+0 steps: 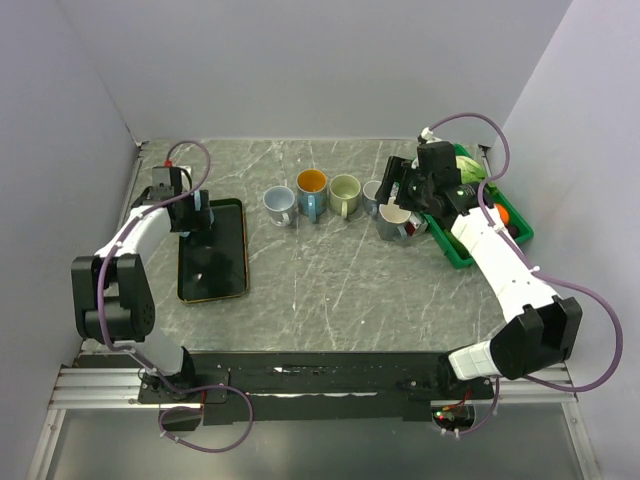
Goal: Turn the mug right side up
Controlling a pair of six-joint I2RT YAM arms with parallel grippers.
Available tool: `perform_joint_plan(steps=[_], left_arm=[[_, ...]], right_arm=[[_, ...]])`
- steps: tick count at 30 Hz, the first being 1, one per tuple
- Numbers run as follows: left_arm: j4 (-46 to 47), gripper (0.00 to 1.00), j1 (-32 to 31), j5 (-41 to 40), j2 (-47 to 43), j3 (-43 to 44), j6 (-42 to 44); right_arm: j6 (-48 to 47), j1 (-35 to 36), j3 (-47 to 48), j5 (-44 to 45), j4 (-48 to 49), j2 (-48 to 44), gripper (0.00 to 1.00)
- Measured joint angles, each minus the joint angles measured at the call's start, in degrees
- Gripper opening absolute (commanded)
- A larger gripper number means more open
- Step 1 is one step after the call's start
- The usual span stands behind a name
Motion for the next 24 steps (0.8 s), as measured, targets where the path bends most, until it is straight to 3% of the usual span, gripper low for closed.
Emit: perform_joint_plan(steps=[3,9,14,17,18,21,24], left_arm=[[1.2,0.97,0.0,0.0,1.7,-0.1,0.0],[2.2,0.72,0.2,0.1,7.1,1.6,-0.1],[2.2,0.65,0.5,-0.2,8.6,3.3,-0.1],[2.3,0.55,0.5,-0.3,8.6,3.8,0.0],[2.4,0.47,0.5,-0.2,8.6,3.8,-0.1],[2.4,0.36,0.6,-0.4,8.6,3.8,0.0],[2.5,0.37,0.6,-0.2,8.6,3.8,-0.1]], right_arm=[[0.4,0.0,0.0,-0.7,0.0,0.9,0.9],[1.4,0.0,0.0,-1.9,0.1,1.6,0.88],[2.3,0.0,0.0,-2.4,0.4,1.6,0.87],[2.7,0.0,0.0,-2.8,0.6,1.6,0.86],[2.8,0.0,-0.1,-2.9,0.7,1.6,0.86],[3.1,0.0,-0.2,-3.4,0.9,1.6,0.85],[3.7,0.0,-0.5,-3.6,0.9,1.7,0.84]])
